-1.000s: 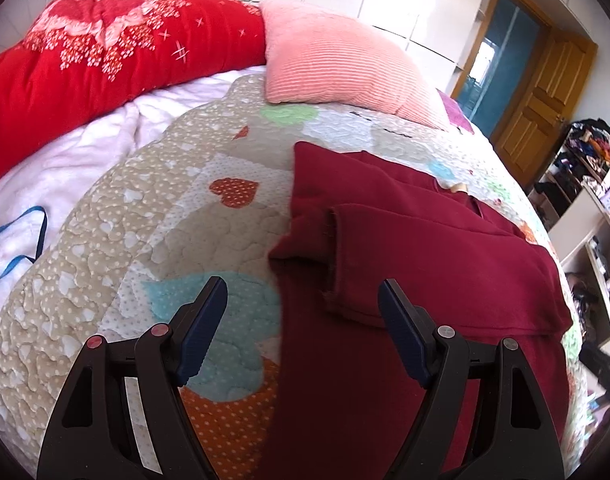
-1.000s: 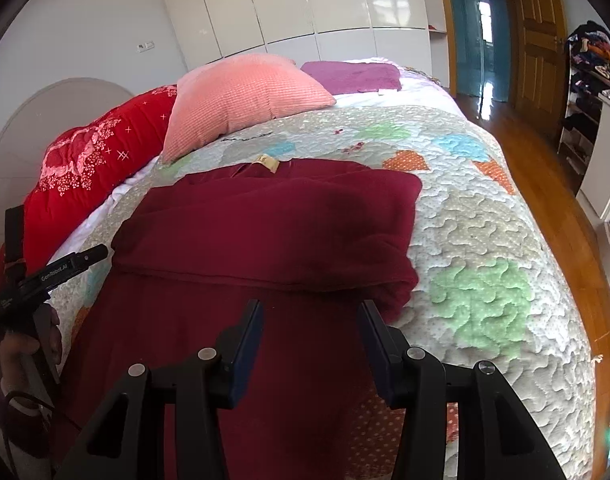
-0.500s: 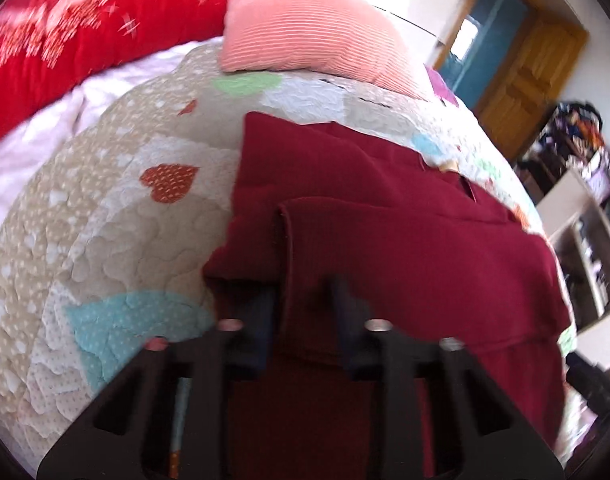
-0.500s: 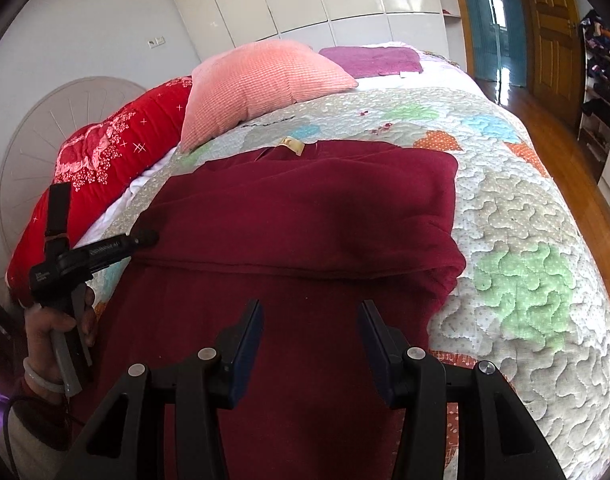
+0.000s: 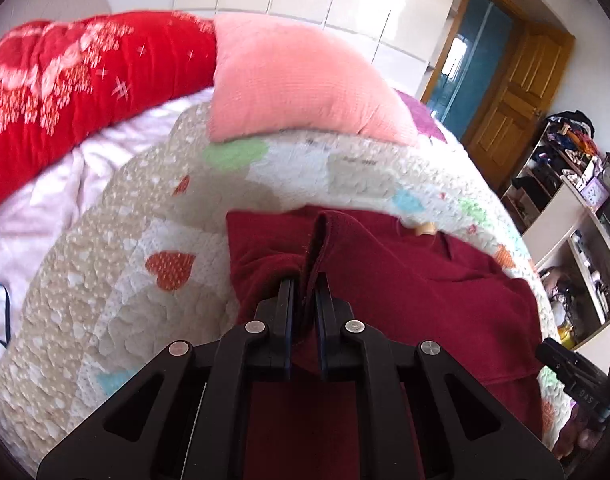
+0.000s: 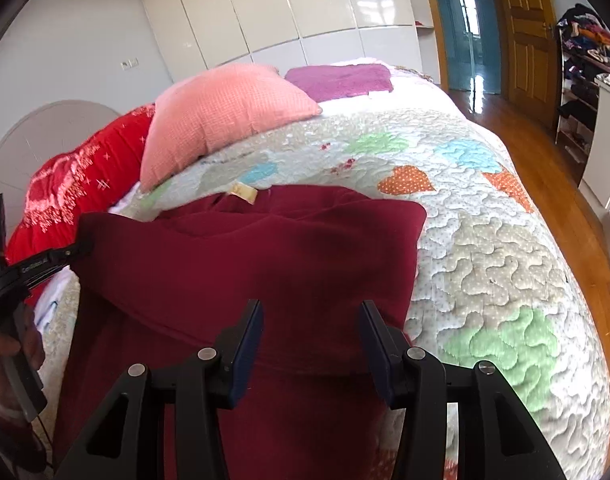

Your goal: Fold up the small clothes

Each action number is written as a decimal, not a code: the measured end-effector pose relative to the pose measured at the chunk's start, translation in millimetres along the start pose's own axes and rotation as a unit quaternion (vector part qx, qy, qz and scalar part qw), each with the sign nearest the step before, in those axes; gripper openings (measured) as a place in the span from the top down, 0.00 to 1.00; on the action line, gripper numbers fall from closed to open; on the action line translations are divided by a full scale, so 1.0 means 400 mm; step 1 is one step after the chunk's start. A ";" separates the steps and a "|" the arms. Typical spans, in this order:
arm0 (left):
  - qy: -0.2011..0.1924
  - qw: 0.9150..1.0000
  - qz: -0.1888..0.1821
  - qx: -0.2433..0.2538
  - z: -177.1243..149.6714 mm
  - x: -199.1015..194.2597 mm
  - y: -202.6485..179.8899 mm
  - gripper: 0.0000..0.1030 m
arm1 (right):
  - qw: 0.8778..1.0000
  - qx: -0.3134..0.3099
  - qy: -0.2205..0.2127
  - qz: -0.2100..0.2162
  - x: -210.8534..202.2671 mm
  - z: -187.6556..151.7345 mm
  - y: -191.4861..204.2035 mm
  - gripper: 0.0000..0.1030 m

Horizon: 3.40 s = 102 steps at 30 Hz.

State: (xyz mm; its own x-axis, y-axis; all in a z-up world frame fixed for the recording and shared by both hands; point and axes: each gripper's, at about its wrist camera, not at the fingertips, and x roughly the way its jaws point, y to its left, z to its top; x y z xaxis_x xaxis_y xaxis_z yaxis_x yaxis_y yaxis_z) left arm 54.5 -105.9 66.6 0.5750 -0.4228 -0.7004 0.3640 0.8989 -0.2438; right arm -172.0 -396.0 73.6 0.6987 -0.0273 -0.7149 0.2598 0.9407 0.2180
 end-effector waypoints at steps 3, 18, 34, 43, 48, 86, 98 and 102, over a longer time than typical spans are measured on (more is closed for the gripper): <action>0.007 1.000 0.012 0.015 -0.037 0.003 0.007 0.92 | 1.000 -0.004 0.009 0.002 0.016 -0.008 -0.003 0.54; 0.035 0.996 0.066 -0.053 -0.105 -0.041 0.094 0.65 | 0.997 -0.065 0.027 -0.029 -0.002 -0.044 0.006 0.45; 0.021 0.995 0.099 0.009 -0.342 -0.273 0.024 0.47 | 0.995 -0.039 0.040 0.078 -0.367 -0.312 -0.071 0.33; 0.042 0.992 0.115 0.029 -0.428 -0.328 0.005 0.47 | 0.987 -0.026 0.085 0.137 -0.355 -0.454 -0.091 0.33; 0.064 0.993 0.097 0.011 -0.468 -0.358 0.038 0.47 | 0.981 -0.036 0.100 0.159 -0.354 -0.496 -0.081 0.33; 0.122 0.989 -0.045 -0.075 -0.596 -0.390 0.103 0.77 | 0.933 -0.006 0.111 0.342 -0.260 -0.579 0.004 0.82; 0.066 0.988 -0.120 -0.076 -0.442 -0.441 0.083 0.91 | 0.917 -0.003 0.003 0.398 -0.345 -0.408 -0.016 0.86; 0.033 0.990 -0.121 -0.063 -0.325 -0.410 0.060 0.91 | 0.923 0.001 -0.042 0.383 -0.324 -0.293 -0.028 0.86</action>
State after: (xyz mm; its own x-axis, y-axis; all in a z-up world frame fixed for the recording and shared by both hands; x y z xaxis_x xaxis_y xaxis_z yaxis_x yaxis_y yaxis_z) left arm -126.2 -0.1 88.4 0.4318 -0.6228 -0.6525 0.3888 0.7812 -0.4884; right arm -343.6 -363.3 85.8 0.7276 0.6187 -0.2963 -0.3304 0.6946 0.6390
